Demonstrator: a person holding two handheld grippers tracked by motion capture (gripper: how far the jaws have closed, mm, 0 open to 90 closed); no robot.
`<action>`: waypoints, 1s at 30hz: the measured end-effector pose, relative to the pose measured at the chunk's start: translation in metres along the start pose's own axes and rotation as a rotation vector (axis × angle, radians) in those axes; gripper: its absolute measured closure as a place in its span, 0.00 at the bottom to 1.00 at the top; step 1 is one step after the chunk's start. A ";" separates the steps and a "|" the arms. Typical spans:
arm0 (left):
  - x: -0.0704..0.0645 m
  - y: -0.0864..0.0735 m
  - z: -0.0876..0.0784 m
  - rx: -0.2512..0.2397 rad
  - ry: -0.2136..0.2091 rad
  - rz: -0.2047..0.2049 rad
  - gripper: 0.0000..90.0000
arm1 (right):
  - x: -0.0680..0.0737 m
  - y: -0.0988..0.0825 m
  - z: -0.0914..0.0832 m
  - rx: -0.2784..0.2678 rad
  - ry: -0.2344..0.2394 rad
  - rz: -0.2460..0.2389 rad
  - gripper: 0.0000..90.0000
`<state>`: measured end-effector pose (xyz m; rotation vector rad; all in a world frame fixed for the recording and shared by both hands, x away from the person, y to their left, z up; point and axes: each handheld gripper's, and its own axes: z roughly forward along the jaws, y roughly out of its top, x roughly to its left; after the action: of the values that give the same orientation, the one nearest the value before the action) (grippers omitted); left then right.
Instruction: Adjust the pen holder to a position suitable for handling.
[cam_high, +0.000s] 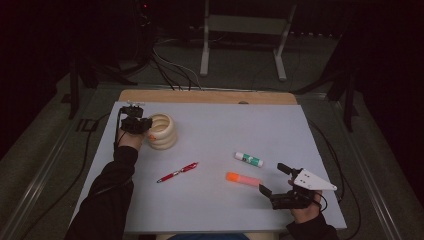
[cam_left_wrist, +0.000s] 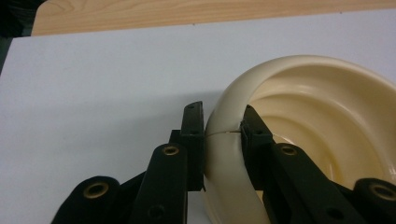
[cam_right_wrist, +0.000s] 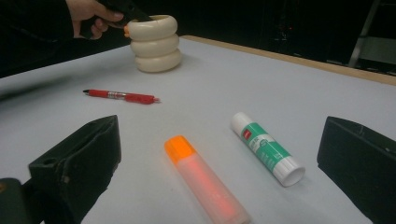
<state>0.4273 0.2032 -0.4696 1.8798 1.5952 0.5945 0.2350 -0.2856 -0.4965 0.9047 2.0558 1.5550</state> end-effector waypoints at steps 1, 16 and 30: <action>-0.001 0.000 -0.001 -0.002 -0.005 -0.002 0.86 | 0.000 0.000 0.000 0.000 0.001 0.001 0.00; -0.039 0.013 -0.013 -0.035 -0.080 0.058 0.86 | 0.000 0.000 0.000 0.001 0.000 0.000 0.00; -0.088 0.018 -0.007 -0.026 -0.155 0.121 0.87 | 0.000 0.000 0.000 -0.001 0.001 -0.001 0.00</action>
<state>0.4196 0.1158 -0.4483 1.9635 1.3769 0.5042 0.2348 -0.2854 -0.4961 0.9022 2.0558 1.5566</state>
